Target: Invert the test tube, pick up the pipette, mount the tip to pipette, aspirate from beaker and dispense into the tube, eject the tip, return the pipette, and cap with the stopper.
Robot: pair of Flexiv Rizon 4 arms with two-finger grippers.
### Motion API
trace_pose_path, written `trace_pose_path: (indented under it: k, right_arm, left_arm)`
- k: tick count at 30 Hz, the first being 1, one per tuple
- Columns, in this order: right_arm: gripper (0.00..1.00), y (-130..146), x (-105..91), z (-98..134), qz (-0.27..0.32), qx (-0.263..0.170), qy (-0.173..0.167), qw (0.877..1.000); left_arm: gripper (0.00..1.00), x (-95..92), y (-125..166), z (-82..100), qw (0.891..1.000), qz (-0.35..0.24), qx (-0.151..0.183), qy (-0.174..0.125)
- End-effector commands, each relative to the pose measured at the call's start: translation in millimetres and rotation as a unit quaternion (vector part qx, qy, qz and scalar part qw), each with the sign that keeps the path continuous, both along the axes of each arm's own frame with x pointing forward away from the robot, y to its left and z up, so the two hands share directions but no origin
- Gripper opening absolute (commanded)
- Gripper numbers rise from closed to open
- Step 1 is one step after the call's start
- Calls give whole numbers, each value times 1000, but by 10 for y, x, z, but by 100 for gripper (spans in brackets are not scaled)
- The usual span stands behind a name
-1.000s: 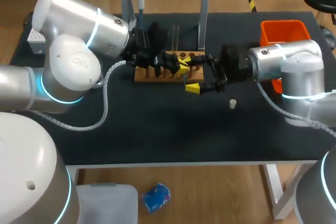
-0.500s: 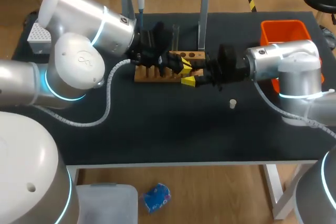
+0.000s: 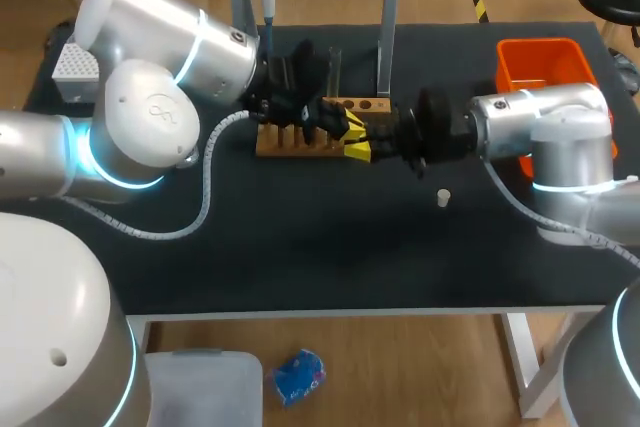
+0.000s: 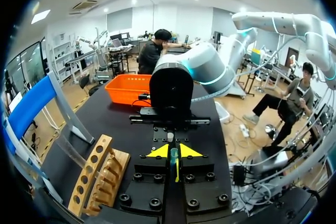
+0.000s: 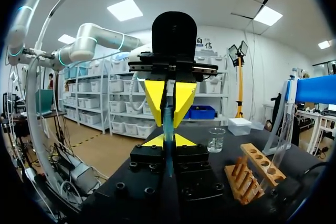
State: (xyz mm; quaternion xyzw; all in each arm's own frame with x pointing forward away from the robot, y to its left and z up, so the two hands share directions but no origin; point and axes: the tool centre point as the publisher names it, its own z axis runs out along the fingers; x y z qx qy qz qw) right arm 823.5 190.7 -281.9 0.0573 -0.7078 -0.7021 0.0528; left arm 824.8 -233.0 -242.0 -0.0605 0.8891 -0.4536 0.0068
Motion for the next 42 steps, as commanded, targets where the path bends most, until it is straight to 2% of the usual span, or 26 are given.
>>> trace_pose_path:
  k: [1, 3, 4, 14, 23, 25, 30, 35, 37, 42]
  right_arm:
    - [0, -4, 24, -2, -1, 1, 1, 1000]
    - [0, -4, 22, -4, -1, 1, 1, 1000]
    - [0, -4, 21, -7, -1, 0, 1, 1000]
    - [0, -120, -46, -60, -5, -6, 6, 1000]
    - [0, -381, -195, -52, -9, -13, 13, 1000]
    - [0, -439, -226, -29, -9, -16, 12, 1000]
    - [0, -567, -305, 10, 1, -8, 13, 1000]
    - [0, -711, -390, 36, 11, -6, 7, 1000]
    - [0, -771, -424, 32, 22, -14, -2, 1000]
    - [0, -771, -424, 32, 22, -14, -2, 1000]
  left_arm:
    - [0, -21, -35, -8, 1000, -1, 4, 3]
    - [0, -22, -37, -10, 1000, 6, 1, -3]
    - [100, -13, -26, 6, 1000, 14, -6, -11]
    - [100, 114, 156, 257, 998, 36, 2, -54]
    - [100, 523, 517, 508, 992, 81, 11, -95]
    - [100, 613, 602, 554, 990, 95, -1, -103]
    - [100, 863, 847, 597, 984, 133, 0, -115]
    - [100, 1092, 1110, 610, 974, 185, -39, -127]
    - [100, 1195, 1204, 572, 969, 207, -63, -122]
    - [100, 1195, 1204, 572, 969, 207, -63, -122]
